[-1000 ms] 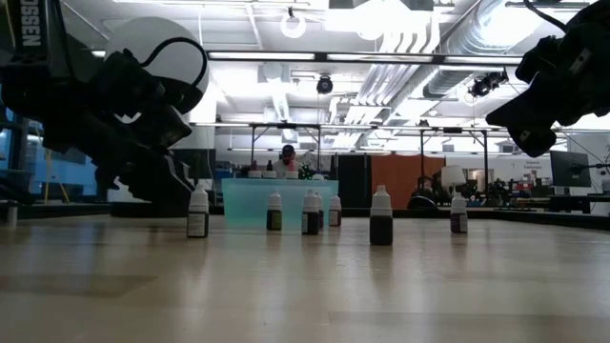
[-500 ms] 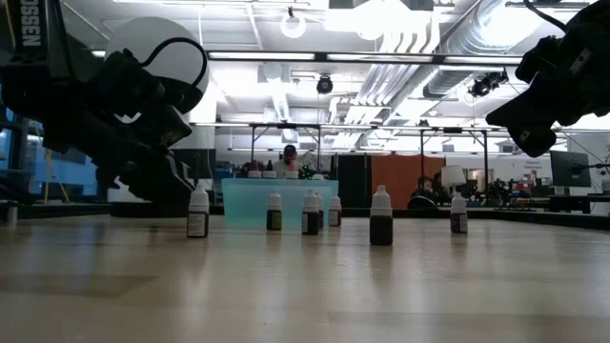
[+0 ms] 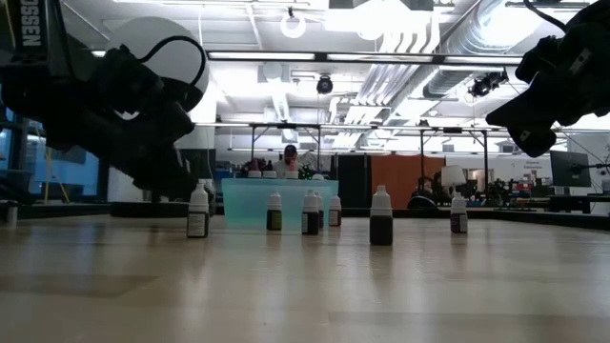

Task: Pick & Place food coloring
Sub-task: Put the small brown food coloring bottle into the blue bin

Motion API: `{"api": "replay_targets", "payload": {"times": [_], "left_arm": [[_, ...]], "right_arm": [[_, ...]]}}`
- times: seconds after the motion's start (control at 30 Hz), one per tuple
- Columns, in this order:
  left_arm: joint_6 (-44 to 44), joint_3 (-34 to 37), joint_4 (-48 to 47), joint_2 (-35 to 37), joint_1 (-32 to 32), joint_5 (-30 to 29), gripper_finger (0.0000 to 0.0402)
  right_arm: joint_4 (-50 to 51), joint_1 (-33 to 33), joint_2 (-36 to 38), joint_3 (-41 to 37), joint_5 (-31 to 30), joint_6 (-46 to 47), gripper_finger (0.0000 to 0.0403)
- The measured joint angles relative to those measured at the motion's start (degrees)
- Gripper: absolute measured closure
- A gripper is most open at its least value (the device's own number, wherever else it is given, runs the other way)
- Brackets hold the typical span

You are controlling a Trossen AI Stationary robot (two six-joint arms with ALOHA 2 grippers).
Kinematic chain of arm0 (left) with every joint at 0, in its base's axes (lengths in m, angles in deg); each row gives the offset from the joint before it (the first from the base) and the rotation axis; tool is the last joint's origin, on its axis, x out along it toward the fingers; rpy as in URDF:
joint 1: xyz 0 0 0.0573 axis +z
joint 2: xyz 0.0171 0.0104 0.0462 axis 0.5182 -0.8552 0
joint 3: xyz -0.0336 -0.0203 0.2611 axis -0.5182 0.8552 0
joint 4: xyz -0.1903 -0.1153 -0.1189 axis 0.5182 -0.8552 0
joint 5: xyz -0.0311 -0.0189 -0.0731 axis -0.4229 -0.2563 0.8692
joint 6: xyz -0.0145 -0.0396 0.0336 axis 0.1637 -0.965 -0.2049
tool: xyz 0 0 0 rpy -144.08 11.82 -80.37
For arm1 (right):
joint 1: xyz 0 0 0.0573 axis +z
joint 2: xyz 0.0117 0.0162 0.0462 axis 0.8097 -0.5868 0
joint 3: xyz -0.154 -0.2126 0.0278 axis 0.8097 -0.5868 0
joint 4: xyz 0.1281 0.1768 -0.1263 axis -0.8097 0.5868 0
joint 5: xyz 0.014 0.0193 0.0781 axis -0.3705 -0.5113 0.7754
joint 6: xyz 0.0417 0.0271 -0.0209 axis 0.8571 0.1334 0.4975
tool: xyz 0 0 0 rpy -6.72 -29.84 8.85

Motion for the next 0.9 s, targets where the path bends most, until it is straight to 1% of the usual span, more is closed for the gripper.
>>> {"api": "replay_targets", "payload": {"times": [0.27, 0.4, 0.53, 0.6, 0.7, 0.77, 0.83, 0.9], "left_arm": [[-10.48, -0.8, 4.69, 0.0, -0.02, 2.33, 0.0333], [-12.52, -4.02, 5.55, 0.44, -0.27, 4.66, 0.0333], [-12.02, -9.02, 4.7, 0.96, -1.9, 4.65, 0.0333], [-11.92, -12.07, 2.47, 0.96, -2.55, 4.4, 0.0333], [-11.8, -17.66, -3.34, 0.96, -3.97, 2.66, 0.0333], [-10.1, -21.84, -7.89, 0.96, -5.03, 1.57, 0.0333], [-7.36, -26.41, -13.98, 0.96, -6.02, -0.84, 0.0333], [-4.63, -31.78, -23.08, 0.96, -7.07, -5.64, 0.0333]], "right_arm": [[0.01, -0.02, -0.02, 0.0, 0.0, -0.01, 0.0402], [0.02, 0.0, -0.02, 0.0, 0.0, -0.01, 0.0402], [0.0, -0.02, -0.02, 0.0, 0.01, 0.02, 0.0402], [0.0, -0.01, 0.0, 0.0, 0.0, -0.01, 0.0402], [0.0, 0.0, -0.02, 0.0, 0.0, 0.03, 0.0402], [0.01, -0.01, -0.02, 0.0, 0.02, -0.01, 0.0402], [0.0, -0.02, -0.02, 0.0, 0.0, 0.06, 0.0402], [0.01, 0.0, -0.02, 0.0, 0.0, -0.01, 0.0402]]}}
